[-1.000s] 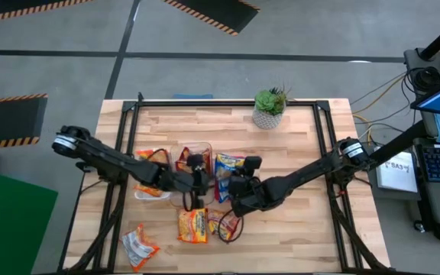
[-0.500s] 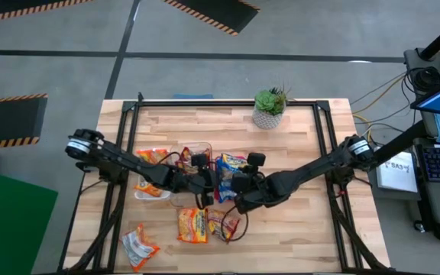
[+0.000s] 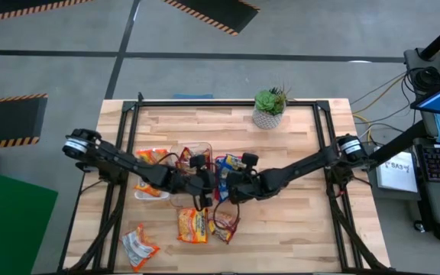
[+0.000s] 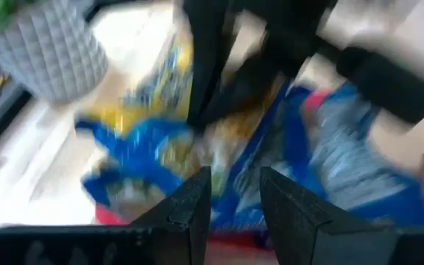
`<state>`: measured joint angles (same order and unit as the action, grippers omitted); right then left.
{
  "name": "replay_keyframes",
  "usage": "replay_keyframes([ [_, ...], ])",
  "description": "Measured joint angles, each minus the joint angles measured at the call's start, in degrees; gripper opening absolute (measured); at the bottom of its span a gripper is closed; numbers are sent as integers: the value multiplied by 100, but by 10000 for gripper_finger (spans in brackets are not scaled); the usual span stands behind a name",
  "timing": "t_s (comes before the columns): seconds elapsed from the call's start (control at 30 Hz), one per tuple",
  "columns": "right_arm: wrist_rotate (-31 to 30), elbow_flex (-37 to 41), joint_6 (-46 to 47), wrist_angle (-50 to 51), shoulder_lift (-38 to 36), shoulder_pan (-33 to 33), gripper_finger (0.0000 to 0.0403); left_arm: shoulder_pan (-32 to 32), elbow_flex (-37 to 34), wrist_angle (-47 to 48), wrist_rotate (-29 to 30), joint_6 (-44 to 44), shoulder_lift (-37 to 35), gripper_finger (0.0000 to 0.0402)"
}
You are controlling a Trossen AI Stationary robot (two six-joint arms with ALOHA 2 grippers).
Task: Sort Maruchan noodles
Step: Put the blue noodle pack into the red bin
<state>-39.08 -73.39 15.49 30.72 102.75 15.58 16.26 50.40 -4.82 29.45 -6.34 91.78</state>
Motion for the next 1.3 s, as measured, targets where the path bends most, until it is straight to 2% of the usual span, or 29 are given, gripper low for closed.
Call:
replay_keyframes([
  [0.27, 73, -3, -461, -203, -34, 32, 9, 222, 113, -54, -6, 281, -322, 100],
  [0.5, 86, -231, -453, 360, -549, 326, 9, 172, 106, -227, 9, 239, 67, 100],
  [0.7, 177, -160, 653, 1665, -1178, 474, 9, 94, 150, -314, 354, 220, 413, 100],
  [0.83, 200, 163, 1314, 1996, -1359, 467, 9, 43, 169, -318, 394, -73, 506, 100],
  [0.97, 179, 631, 1446, 1519, -1337, 418, 9, 43, 172, -13, 308, -475, 474, 100],
  [1.2, 152, 1424, 854, -685, -1252, 201, 9, 56, 163, 228, 119, -731, 425, 100],
  [1.3, 171, 1567, 543, -1338, -1252, 113, 9, 64, 181, 252, 110, -720, 421, 100],
])
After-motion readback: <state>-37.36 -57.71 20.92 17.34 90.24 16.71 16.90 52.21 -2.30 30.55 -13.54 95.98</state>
